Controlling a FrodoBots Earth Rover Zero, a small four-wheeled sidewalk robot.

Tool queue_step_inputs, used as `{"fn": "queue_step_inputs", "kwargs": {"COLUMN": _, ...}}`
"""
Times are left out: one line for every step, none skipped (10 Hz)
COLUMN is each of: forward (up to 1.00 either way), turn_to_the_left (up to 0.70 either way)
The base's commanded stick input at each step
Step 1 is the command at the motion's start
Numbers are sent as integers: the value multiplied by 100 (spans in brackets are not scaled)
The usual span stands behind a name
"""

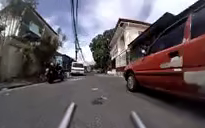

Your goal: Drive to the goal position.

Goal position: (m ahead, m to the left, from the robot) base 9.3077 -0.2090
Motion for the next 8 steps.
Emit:
{"fn": "queue_step_inputs", "kwargs": {"forward": 85, "turn_to_the_left": -31}}
{"fn": "queue_step_inputs", "kwargs": {"forward": 85, "turn_to_the_left": -33}}
{"fn": "queue_step_inputs", "kwargs": {"forward": 85, "turn_to_the_left": -34}}
{"fn": "queue_step_inputs", "kwargs": {"forward": 85, "turn_to_the_left": -34}}
{"fn": "queue_step_inputs", "kwargs": {"forward": 85, "turn_to_the_left": -14}}
{"fn": "queue_step_inputs", "kwargs": {"forward": 85, "turn_to_the_left": 0}}
{"fn": "queue_step_inputs", "kwargs": {"forward": 85, "turn_to_the_left": 0}}
{"fn": "queue_step_inputs", "kwargs": {"forward": 85, "turn_to_the_left": 0}}
